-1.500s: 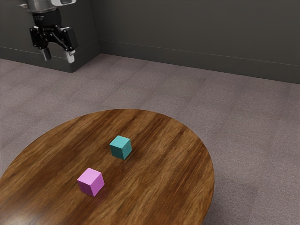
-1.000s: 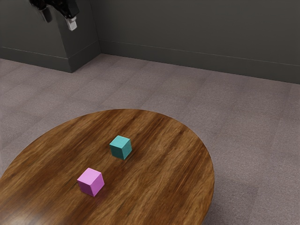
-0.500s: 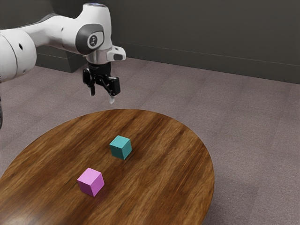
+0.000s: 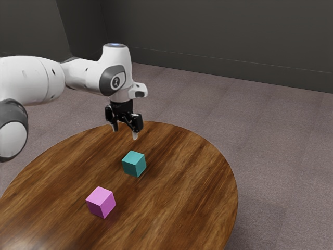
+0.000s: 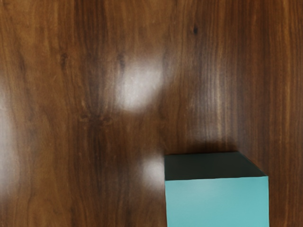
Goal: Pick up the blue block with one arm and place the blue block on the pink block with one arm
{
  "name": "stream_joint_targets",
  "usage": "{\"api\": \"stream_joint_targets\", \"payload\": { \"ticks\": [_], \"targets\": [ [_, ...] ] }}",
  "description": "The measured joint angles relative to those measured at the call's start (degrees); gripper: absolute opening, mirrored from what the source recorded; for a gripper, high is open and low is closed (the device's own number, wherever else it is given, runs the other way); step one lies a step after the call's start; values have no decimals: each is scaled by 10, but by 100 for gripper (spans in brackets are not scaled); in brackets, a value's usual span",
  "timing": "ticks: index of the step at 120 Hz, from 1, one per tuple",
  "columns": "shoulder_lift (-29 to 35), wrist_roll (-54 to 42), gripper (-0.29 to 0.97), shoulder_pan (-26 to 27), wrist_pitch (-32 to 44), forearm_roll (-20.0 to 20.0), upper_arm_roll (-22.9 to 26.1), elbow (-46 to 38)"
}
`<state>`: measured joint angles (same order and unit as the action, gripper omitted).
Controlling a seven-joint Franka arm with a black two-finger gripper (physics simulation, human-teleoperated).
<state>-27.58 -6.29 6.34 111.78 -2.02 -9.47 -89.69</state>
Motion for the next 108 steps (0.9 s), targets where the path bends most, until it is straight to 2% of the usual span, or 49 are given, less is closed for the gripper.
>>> {"api": "stream_joint_targets", "payload": {
  "ticks": [20, 47, 108],
  "targets": [
    [-2, -10, 68, 0, 56, -7, 15, -36],
    [35, -19, 68, 0, 124, -11, 29, -122],
    [41, -25, 68, 1, 180, -11, 38, -177]
  ]
}}
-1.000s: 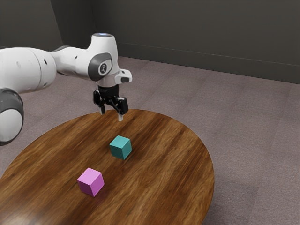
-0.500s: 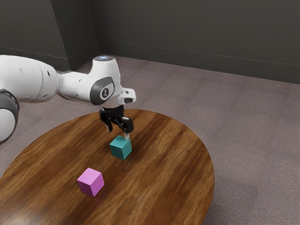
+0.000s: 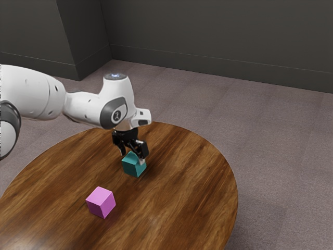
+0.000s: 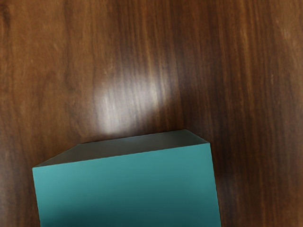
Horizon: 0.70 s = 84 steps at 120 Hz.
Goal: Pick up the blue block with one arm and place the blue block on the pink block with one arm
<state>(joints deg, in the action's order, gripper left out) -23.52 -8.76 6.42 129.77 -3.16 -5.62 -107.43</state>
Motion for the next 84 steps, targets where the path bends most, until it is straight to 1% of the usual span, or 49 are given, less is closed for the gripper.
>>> {"api": "stream_joint_targets", "payload": {
  "ticks": [44, 84],
  "targets": [
    [-13, -2, 68, -1, 10, 1, 0, -2],
    [-37, -5, 68, -1, -17, 3, 0, 23]
  ]
}}
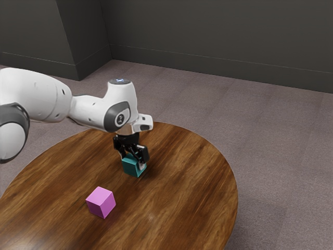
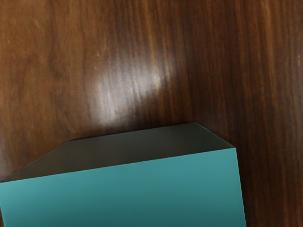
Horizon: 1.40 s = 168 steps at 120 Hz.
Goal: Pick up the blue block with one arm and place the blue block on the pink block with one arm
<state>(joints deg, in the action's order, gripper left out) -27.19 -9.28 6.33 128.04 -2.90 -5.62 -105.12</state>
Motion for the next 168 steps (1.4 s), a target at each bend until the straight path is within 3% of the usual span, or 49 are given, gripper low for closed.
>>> {"api": "stream_joint_targets", "payload": {
  "ticks": [27, 65, 106, 132, 168],
  "targets": [
    [-5, -2, 67, 0, -18, 1, 0, 10],
    [-4, -1, 45, 0, -26, -5, 0, 10],
    [5, 5, 37, 1, -25, -6, 0, 4],
    [53, 9, 38, 1, -20, -5, 0, -26],
    [213, 28, 33, 2, 7, 16, 6, -182]
  ]
}}
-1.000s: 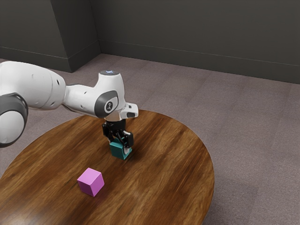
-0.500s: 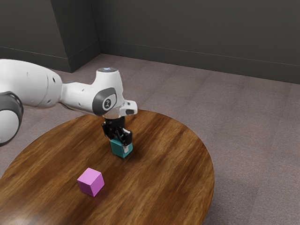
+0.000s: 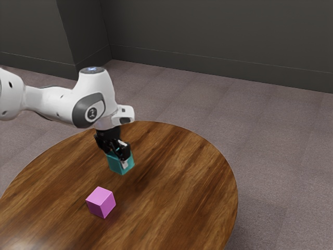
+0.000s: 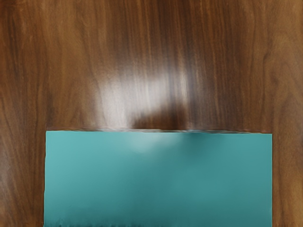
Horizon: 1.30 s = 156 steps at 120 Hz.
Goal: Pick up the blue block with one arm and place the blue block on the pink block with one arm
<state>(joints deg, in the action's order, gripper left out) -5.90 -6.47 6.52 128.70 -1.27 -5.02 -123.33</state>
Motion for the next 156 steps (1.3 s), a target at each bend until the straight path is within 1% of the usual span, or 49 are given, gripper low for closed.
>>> {"api": "stream_joint_targets", "payload": {
  "ticks": [24, 36, 71, 83, 111, 135, 156],
  "targets": [
    [82, 24, 30, 1, 17, 27, 0, -89],
    [124, 35, 29, 1, 22, 35, 0, -127],
    [253, 73, 29, 3, 25, 76, 0, -238],
    [283, 84, 29, 5, 24, 82, 0, -269],
    [292, 104, 29, 7, 26, 91, 0, -282],
    [256, 116, 29, 7, 37, 94, 1, -280],
    [248, 125, 29, 7, 48, 95, 2, -276]
  ]
}}
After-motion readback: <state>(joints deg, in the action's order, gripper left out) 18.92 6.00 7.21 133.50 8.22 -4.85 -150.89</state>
